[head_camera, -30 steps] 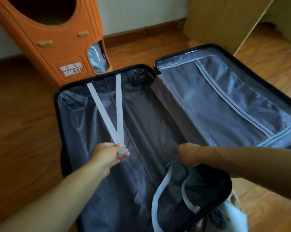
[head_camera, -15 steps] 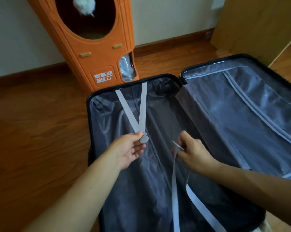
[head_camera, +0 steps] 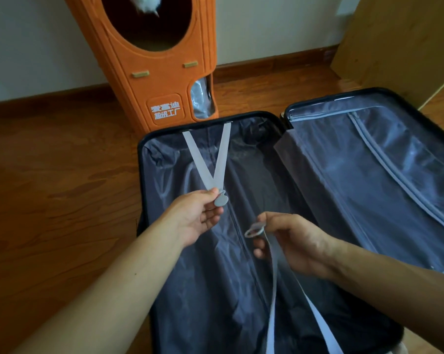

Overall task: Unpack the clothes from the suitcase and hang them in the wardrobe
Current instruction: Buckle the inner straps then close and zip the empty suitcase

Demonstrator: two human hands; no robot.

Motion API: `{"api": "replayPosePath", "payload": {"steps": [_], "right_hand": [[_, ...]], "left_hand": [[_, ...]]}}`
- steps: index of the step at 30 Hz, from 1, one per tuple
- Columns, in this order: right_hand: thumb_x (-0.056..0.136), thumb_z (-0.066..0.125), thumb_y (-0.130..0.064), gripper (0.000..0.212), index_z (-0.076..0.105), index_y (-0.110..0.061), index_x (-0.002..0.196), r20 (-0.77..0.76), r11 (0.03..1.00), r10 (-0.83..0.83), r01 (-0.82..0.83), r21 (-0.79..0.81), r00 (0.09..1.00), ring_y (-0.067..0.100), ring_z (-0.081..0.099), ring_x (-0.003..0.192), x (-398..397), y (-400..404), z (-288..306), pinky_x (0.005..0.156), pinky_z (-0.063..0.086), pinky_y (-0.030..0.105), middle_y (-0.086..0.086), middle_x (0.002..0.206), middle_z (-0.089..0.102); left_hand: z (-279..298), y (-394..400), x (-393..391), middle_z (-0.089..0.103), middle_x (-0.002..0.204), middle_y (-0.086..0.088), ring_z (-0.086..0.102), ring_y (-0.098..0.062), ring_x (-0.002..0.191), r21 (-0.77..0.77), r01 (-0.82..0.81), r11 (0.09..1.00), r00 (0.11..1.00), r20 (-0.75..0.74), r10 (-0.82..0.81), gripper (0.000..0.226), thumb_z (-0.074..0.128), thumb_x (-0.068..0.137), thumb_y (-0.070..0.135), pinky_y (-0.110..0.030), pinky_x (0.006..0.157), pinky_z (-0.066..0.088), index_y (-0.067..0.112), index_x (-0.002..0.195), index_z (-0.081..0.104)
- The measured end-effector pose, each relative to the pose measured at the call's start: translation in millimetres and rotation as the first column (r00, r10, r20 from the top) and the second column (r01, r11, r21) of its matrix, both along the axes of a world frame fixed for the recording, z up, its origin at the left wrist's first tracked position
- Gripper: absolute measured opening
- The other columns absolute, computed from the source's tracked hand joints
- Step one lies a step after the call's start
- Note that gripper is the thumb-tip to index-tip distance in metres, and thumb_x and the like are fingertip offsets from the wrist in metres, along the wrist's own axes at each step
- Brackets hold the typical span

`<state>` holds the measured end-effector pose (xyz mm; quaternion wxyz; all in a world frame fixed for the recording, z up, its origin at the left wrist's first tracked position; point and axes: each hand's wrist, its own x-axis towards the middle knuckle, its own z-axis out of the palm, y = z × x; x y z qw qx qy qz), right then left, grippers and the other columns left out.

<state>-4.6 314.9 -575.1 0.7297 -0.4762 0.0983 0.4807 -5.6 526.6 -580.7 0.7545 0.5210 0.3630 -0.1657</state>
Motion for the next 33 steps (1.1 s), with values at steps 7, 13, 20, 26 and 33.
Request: {"api": "replayPosePath", "payload": {"steps": [7, 13, 20, 26, 33], "right_hand": [[0.094, 0.048, -0.002, 0.015, 0.051, -0.011, 0.084, -0.054, 0.994, 0.107, -0.109, -0.031, 0.993, 0.025, 0.058, 0.067, -1, -6, -2, 0.067, 0.054, 0.036, 0.018, 0.086, 0.064], [0.094, 0.059, 0.003, 0.007, 0.062, -0.004, 0.093, 0.256, 0.986, -0.014, 0.056, -0.156, 0.967, 0.030, 0.069, 0.093, 20, -11, -2, 0.092, 0.056, 0.040, 0.022, 0.105, 0.071], [0.092, 0.053, 0.015, 0.056, 0.056, -0.025, 0.132, 0.307, 0.971, -0.053, 0.121, -0.207, 0.950, 0.033, 0.073, 0.097, 36, -2, -1, 0.091, 0.058, 0.041, 0.021, 0.106, 0.073], [0.091, 0.054, 0.016, 0.023, 0.068, 0.000, 0.100, 0.339, 0.982, -0.013, 0.076, -0.171, 0.941, 0.033, 0.072, 0.092, 22, 8, -3, 0.086, 0.060, 0.039, 0.024, 0.100, 0.071], [0.096, 0.054, 0.010, 0.020, 0.046, -0.007, 0.102, 0.481, 0.965, 0.038, 0.093, -0.247, 0.876, 0.035, 0.073, 0.082, 15, 17, 2, 0.077, 0.061, 0.040, 0.025, 0.093, 0.072]], "left_hand": [[-1, -4, 1, 0.073, 0.074, 0.002, 0.063, -0.011, 0.064, 0.009, 0.013, 1.000, 1.000, 0.008, -0.013, 0.010, 0.064, 0.099, 0.021, -0.024, 0.066, 0.050, 0.017, 0.094, 0.072], [-3, 0, -1, 0.070, 0.084, 0.000, 0.062, -0.013, 0.073, 0.017, 0.011, 1.000, 1.000, 0.017, -0.012, 0.010, 0.063, 0.100, 0.021, -0.025, 0.073, 0.050, 0.016, 0.102, 0.071], [-5, 3, -5, 0.071, 0.086, -0.002, 0.062, -0.014, 0.075, 0.030, -0.003, 1.000, 1.000, 0.000, 0.003, 0.009, 0.064, 0.099, 0.020, -0.026, 0.073, 0.050, 0.015, 0.102, 0.071], [-2, 4, -5, 0.074, 0.084, -0.001, 0.065, -0.014, 0.074, 0.025, -0.004, 1.000, 1.000, 0.016, 0.003, 0.010, 0.066, 0.098, 0.021, -0.026, 0.073, 0.050, 0.015, 0.102, 0.072], [-4, 5, -1, 0.073, 0.083, -0.002, 0.064, -0.015, 0.075, 0.042, 0.042, 0.998, 0.997, -0.069, -0.039, 0.013, 0.075, 0.089, 0.022, -0.028, 0.073, 0.050, 0.012, 0.095, 0.076]]}}
